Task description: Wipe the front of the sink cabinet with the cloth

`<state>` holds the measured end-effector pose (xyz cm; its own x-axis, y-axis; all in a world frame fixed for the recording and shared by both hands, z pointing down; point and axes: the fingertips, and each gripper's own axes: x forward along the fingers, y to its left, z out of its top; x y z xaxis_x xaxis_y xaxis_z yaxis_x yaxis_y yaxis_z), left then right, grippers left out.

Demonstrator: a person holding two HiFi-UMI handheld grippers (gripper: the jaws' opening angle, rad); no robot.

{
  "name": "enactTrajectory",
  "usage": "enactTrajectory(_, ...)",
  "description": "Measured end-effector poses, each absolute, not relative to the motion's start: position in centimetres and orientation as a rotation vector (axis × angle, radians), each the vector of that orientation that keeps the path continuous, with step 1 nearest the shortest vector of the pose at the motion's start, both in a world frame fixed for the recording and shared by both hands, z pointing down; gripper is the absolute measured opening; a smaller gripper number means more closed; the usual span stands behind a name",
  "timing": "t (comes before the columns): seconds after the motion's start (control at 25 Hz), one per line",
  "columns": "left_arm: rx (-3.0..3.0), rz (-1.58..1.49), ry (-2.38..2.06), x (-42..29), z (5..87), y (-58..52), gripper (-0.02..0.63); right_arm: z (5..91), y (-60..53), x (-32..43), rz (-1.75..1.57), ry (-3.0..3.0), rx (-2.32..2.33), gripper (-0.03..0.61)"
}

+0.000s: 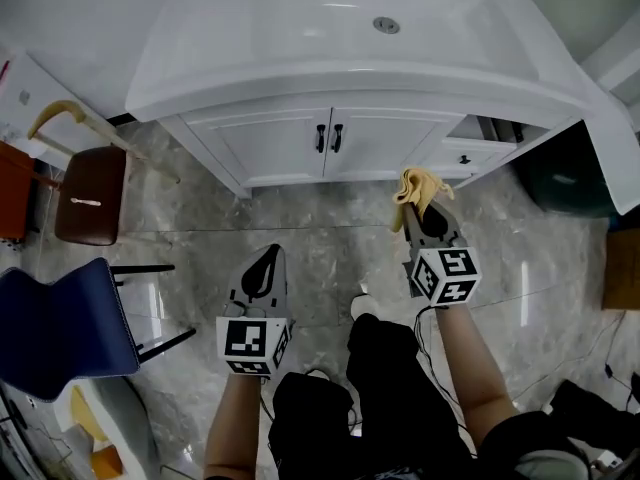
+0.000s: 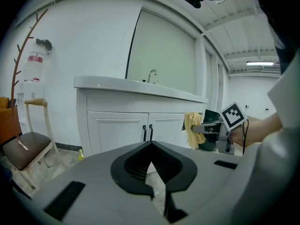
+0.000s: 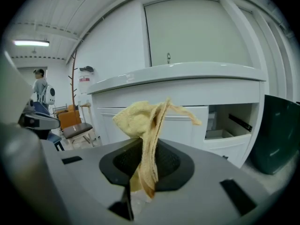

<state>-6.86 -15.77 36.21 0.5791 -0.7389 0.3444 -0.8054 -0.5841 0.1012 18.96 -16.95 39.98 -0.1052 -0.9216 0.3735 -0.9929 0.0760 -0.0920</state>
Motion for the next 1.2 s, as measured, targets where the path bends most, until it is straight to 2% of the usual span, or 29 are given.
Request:
enactTrajectory(0.4, 2.646, 0.217, -1.28, -4.7, 43.1, -23.8, 0.015, 43.6, -25.4, 15.4, 0.154, -2.432, 1.757, 0.081)
enactTrajectory(0.72, 2.812, 0.135, -1.258, -4.1, 45.8, -24.3, 0.015, 44.0, -28.8, 13.8, -0.005, -2.58, 1.751, 0.081)
enactTrajectory(1.2, 2.853, 0.155, -1.385, -5.0, 43.7, -25.0, 0.015, 42.3, -32.6, 12.6, -0.11, -2.553, 1.727, 0.081)
